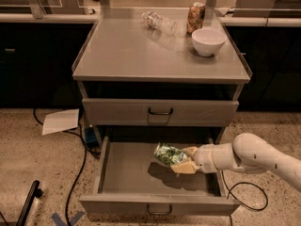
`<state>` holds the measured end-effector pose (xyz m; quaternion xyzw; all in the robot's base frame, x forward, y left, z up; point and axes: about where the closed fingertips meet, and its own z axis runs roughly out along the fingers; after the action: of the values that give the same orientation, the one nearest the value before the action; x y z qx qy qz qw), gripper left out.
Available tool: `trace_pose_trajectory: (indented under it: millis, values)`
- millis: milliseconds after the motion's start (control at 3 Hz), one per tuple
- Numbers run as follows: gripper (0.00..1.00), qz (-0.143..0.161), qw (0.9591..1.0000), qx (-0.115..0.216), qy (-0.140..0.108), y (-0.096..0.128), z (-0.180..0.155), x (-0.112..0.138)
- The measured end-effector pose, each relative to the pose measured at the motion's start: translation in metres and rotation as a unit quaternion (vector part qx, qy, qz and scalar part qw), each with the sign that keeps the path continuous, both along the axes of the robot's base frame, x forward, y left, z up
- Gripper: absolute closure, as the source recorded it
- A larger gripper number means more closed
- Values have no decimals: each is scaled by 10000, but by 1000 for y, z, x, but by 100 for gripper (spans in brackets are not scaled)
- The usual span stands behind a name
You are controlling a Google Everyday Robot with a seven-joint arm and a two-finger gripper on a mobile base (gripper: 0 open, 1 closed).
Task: Pick green can from middle drawer and place on counter
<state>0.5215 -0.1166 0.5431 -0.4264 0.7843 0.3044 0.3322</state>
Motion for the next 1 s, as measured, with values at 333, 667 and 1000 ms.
trace_pose_trajectory:
  millis: [333, 667, 1000]
  values:
    - [100, 93, 9996, -46, -256, 7, 30, 2]
    - [100, 343, 9962, -187, -778, 25, 98, 5]
    - [100, 653, 9874, -474, -1359, 52, 177, 20]
